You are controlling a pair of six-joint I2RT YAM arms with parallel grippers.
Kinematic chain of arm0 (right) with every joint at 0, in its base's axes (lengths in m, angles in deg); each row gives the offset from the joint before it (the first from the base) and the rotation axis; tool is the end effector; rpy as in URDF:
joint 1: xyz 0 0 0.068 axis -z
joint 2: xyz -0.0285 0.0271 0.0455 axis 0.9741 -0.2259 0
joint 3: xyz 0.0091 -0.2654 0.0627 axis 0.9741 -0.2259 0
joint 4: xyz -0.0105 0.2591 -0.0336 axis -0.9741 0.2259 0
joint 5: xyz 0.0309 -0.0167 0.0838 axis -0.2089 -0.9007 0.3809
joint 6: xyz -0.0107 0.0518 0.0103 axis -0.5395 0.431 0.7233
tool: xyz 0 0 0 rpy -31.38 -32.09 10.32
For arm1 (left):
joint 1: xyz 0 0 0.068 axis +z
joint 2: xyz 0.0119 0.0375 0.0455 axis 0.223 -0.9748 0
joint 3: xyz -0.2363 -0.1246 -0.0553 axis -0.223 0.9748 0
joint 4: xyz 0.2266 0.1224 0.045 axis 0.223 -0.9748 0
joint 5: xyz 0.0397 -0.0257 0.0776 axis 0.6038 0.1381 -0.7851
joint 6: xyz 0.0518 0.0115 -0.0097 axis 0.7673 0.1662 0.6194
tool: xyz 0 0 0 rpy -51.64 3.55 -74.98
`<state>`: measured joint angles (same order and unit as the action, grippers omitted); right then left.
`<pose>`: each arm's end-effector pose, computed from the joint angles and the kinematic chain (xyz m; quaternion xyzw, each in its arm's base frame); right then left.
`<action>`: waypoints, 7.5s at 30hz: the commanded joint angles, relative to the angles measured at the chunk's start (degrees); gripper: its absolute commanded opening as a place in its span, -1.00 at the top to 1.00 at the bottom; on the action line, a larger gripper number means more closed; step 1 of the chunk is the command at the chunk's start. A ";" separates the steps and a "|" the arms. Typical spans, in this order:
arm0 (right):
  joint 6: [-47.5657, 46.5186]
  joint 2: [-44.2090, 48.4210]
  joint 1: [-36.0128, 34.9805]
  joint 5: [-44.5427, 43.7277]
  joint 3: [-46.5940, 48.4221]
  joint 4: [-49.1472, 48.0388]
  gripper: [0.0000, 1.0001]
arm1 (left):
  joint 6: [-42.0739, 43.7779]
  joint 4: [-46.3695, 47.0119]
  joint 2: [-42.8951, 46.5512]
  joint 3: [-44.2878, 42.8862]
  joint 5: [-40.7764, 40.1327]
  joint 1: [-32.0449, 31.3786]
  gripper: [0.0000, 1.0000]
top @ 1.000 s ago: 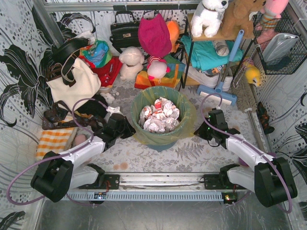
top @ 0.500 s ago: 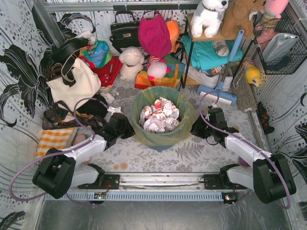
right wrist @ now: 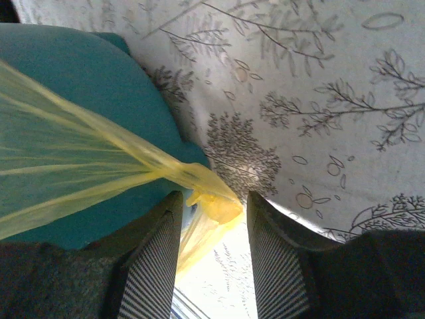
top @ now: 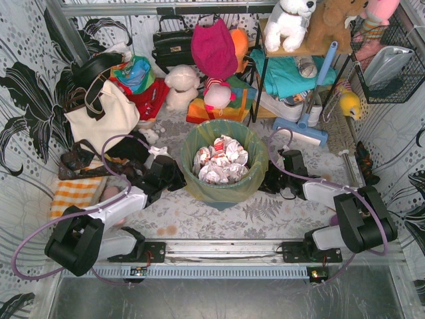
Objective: Tie the trash bag
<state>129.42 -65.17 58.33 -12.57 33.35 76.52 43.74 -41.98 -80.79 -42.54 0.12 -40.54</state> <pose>0.2265 0.0926 0.1431 0.1160 0.8831 0.3889 0.2354 0.2021 -0.1063 0.1679 -0.1130 0.9064 -0.2371 0.3309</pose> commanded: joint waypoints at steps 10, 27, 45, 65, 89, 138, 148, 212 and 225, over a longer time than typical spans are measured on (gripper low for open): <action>5.31 -3.52 0.16 6.45 -5.33 -14.40 0.04 | -0.43 2.60 -0.81 0.17 -0.47 -0.20 0.84; 24.79 -6.54 0.25 8.37 -16.36 -43.61 1.00 | -4.90 -7.32 4.79 0.53 -9.24 -0.18 0.88; 9.45 42.80 0.34 -15.40 2.07 16.06 1.00 | -5.08 -15.82 32.54 -5.83 -8.02 -0.11 0.94; 5.89 39.33 0.33 -3.04 19.43 5.17 1.00 | 0.05 -15.14 31.21 -24.34 3.13 -0.11 0.98; 0.01 27.07 -12.14 0.76 21.39 5.22 1.00 | 8.89 -21.88 20.60 -29.67 26.78 -0.11 0.96; 1.18 36.81 -12.09 -9.71 25.75 11.65 1.00 | 13.75 -18.20 39.36 -25.44 19.57 -0.11 0.89; 2.24 29.57 -12.11 -5.15 30.36 -5.58 1.00 | 13.33 -3.67 34.14 -29.43 18.55 -0.11 0.90; 18.20 40.22 -12.10 -10.11 1.71 6.35 1.00 | -22.05 43.96 6.74 -34.29 48.52 -0.04 0.86; 11.81 47.53 -12.07 -18.63 12.02 5.09 1.00 | 4.55 2.82 19.22 -33.37 23.62 -0.09 0.87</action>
<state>145.18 -15.77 46.35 -29.49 40.30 86.36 40.68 -28.84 -64.86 -76.57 33.59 -40.61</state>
